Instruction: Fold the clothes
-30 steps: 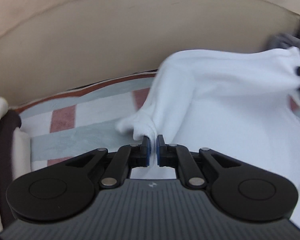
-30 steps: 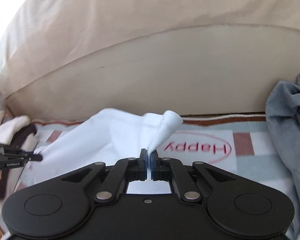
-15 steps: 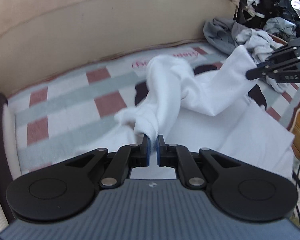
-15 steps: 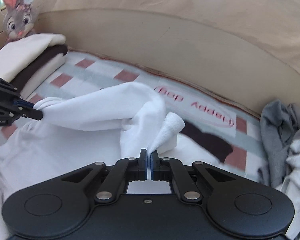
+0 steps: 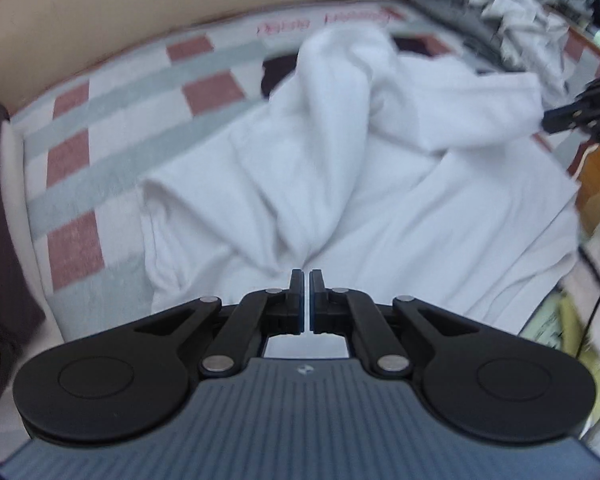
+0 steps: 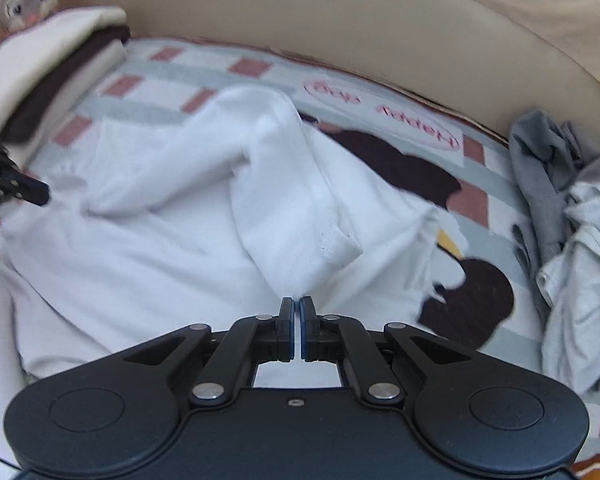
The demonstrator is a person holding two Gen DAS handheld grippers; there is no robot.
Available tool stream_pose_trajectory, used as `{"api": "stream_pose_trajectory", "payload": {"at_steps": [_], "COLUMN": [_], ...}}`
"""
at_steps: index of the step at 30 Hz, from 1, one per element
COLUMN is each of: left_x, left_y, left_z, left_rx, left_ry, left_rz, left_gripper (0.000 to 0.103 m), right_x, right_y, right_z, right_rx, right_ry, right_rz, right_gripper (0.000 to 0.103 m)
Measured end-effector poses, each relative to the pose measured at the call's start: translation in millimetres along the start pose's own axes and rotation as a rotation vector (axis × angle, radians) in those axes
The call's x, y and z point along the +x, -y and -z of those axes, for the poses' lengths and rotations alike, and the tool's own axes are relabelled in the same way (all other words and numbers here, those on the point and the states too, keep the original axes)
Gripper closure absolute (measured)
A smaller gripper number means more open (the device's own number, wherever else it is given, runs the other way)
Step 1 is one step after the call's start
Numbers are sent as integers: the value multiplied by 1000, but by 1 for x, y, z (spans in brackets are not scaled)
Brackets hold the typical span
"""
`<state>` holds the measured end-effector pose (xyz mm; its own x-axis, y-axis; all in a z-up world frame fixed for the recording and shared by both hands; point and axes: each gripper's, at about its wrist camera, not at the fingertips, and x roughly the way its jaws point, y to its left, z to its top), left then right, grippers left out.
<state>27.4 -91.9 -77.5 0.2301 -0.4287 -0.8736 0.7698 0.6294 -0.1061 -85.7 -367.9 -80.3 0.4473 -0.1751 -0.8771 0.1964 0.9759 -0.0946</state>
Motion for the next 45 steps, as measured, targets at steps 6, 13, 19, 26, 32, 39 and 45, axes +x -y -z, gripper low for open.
{"api": "stream_pose_trajectory", "payload": {"at_steps": [6,13,19,26,32,39,45], "left_x": [12,38,76,102,77,11,-35], "left_y": [-14,-49,-49,-38,-30,-34,-40], "left_z": [-6,-44,-62,-67,-61,-30,2], "left_rx": [-53,-177,-187,-143,-80,-79,-113], "left_ry": [-13,38,7,-4,55,58,1], "left_rz": [-19,21,43,39,19,28,51], "left_gripper": [96,68,67,56,98,98,98], "right_x": [18,-3,22,72,53,-20,-44], "right_y": [18,62,105,95,83,89,96], "right_z": [14,21,30,32,22,12,17], "right_rx": [59,423,754,781,638,438,253], "right_ry": [-131,25,46,-48,59,89,-20], "right_rz": [97,-68,-206,-180,-72,10,11], "right_gripper": [99,61,60,59,100,100,100]}}
